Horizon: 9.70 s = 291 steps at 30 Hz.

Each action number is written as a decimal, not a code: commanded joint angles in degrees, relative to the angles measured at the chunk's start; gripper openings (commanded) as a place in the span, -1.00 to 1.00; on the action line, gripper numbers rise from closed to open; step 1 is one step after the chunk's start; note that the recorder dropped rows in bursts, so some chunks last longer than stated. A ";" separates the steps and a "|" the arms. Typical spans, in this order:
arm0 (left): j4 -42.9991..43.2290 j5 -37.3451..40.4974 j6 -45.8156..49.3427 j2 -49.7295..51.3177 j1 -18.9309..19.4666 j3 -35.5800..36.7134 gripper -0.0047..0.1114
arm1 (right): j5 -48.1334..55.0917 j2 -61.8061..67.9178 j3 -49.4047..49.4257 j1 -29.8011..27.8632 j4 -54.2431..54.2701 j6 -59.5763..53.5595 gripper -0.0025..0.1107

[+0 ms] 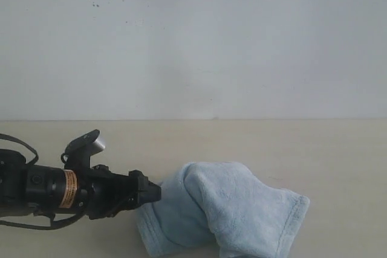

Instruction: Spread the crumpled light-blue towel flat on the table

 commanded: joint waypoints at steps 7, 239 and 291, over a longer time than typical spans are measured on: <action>-1.49 -3.49 -0.39 5.92 -0.25 -3.17 0.19 | -0.25 -0.26 -0.06 -0.09 0.07 -0.13 -0.96; 37.62 -8.75 -24.04 -52.34 -0.25 18.01 -0.85 | 15.81 74.92 -48.70 52.98 -11.69 -8.43 -0.10; 37.62 -9.35 -24.42 -52.83 -0.25 18.01 -0.84 | 24.50 78.98 -48.70 50.55 -44.41 13.78 -0.96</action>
